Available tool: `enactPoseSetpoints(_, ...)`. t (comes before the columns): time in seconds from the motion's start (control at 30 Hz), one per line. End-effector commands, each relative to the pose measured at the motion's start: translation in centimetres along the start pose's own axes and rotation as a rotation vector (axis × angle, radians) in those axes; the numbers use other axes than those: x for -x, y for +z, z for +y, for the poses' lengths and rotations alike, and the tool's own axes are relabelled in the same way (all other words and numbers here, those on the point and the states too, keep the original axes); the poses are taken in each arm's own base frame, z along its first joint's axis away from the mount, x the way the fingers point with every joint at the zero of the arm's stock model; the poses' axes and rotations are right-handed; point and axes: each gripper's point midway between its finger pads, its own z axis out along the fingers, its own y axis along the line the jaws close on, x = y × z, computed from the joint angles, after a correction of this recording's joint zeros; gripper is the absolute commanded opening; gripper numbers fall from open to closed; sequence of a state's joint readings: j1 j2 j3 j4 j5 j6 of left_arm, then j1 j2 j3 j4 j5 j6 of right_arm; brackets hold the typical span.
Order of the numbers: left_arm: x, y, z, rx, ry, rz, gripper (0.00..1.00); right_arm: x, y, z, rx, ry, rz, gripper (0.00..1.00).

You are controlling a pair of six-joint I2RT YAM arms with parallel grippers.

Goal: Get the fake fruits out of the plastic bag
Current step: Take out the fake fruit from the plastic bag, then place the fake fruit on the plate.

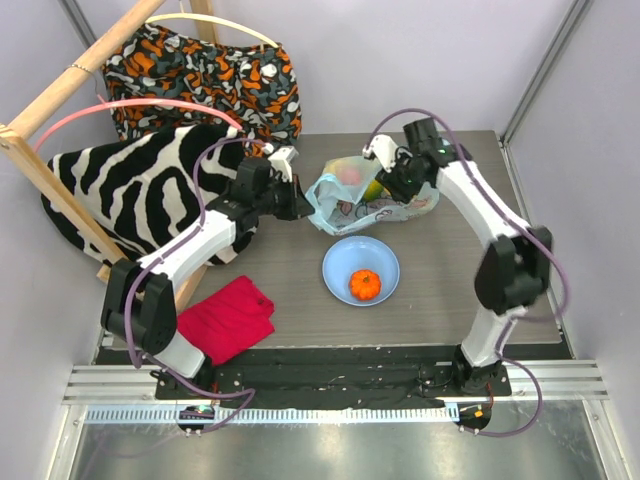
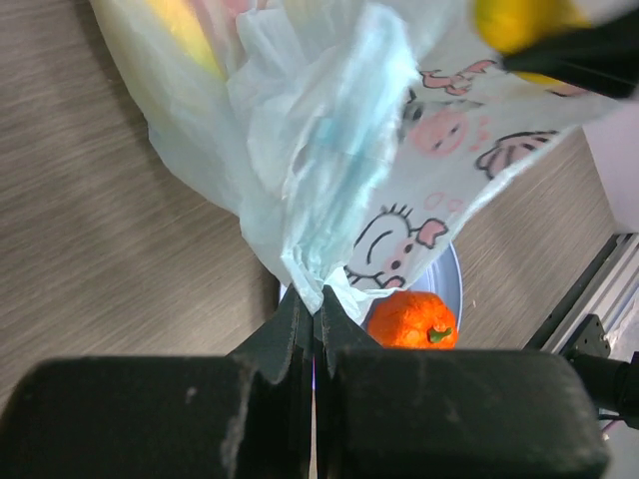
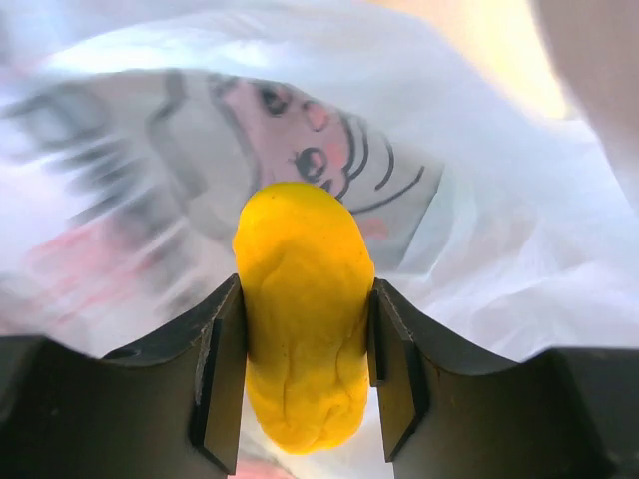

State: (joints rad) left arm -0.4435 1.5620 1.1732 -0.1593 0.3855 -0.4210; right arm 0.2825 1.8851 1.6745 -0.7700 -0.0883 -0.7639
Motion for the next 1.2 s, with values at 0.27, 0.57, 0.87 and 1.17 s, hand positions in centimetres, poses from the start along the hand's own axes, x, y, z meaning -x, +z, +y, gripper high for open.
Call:
enactPoseSetpoints(0.27,5.1,0.1,-2.0,-0.050,0.041,-0.111,0.00,5.2,-13.0,14.8,0.384,-0.003,-0.302,0.20)
enactPoseSetpoints(0.57,4.9,0.0,-1.2,-0.014,0.063,-0.110,0.00,9.1,-11.8,21.6,0.514,-0.128,-0.319,0.21)
enactPoseSetpoints(0.87,5.2,-0.6,-1.7,-0.026,0.076,-0.116,0.00,9.6,-6.1,23.6,0.497,-0.406,-0.308,0.21)
enactPoseSetpoints(1.17,5.3,-0.9,-1.3,-0.015,0.064,-0.119,0.00,9.1,-0.2,23.9,0.424,0.131,-0.038,0.20)
